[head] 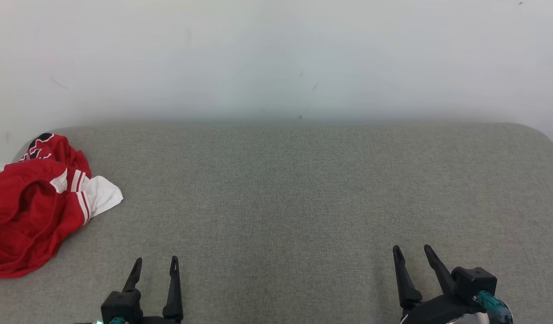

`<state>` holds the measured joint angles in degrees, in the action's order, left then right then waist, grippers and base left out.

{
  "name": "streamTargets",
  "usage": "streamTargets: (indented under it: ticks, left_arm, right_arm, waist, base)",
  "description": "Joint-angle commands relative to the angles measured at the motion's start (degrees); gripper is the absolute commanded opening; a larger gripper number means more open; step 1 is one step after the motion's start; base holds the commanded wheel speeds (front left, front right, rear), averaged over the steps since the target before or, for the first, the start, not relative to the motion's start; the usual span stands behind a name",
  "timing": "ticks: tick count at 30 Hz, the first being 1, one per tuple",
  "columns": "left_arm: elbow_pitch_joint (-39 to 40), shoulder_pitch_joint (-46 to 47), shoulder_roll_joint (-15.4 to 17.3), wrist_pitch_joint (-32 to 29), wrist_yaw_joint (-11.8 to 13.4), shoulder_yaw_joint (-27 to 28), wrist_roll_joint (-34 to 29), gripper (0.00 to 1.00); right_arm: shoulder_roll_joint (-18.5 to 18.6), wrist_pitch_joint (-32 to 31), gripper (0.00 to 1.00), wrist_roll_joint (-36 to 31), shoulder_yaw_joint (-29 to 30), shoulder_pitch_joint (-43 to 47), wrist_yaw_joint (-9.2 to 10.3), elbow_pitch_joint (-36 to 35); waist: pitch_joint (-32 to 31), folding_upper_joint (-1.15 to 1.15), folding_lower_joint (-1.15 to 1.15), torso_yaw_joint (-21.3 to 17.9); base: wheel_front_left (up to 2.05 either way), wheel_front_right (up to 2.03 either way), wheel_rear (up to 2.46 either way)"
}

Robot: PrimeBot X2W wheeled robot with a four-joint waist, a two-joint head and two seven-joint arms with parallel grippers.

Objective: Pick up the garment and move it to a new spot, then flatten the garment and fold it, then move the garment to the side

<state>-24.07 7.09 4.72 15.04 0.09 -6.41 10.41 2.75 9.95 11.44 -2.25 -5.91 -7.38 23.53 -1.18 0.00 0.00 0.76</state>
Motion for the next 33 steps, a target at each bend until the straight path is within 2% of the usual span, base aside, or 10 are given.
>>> streamTargets:
  ticks: [1, 13, 18, 23, 33]
  left_arm:
    - [-0.1, 0.4, 0.2, 0.2, 0.3, 0.0, 0.1, 1.0]
    - [0.2, 0.3, 0.0, 0.2, 0.5, 0.5, 1.9, 1.0]
    - [1.0, -0.5, 0.2, 0.2, 0.2, 1.6, 3.5, 1.0]
    - [2.7, -1.7, 1.0, 0.2, -0.4, 2.8, 4.7, 1.0]
    - [3.6, -3.7, 2.0, 0.2, 0.4, 3.8, 5.1, 1.0]
  right_arm:
    - [0.2, 0.2, 1.0, -0.2, 0.0, -0.5, -0.21, 0.3]
    - [0.2, 0.6, 1.0, 1.2, -0.1, -0.5, -0.21, 0.3]
    - [0.2, 1.0, 1.0, 3.5, -0.9, -0.1, -0.21, -0.2]
    - [0.2, 1.2, 1.0, 4.9, -1.8, 0.3, -0.21, -0.8]
    - [0.2, 1.1, 1.0, 5.5, -2.9, 1.2, -0.21, -0.9]
  waist:
    - [0.0, 0.0, 0.0, 0.0]
    - [0.0, 0.0, 0.0, 0.5]
    - [-0.3, 0.0, 0.0, 2.2]
    - [-0.5, 0.0, 0.0, 5.5]
    - [-1.2, 0.0, 0.0, 15.1]
  base:
    - [0.0, 0.0, 0.0]
    - [0.0, 0.0, 0.0]
    - [0.0, 0.0, 0.0]
    - [0.0, 0.0, 0.0]
    - [0.0, 0.0, 0.0]
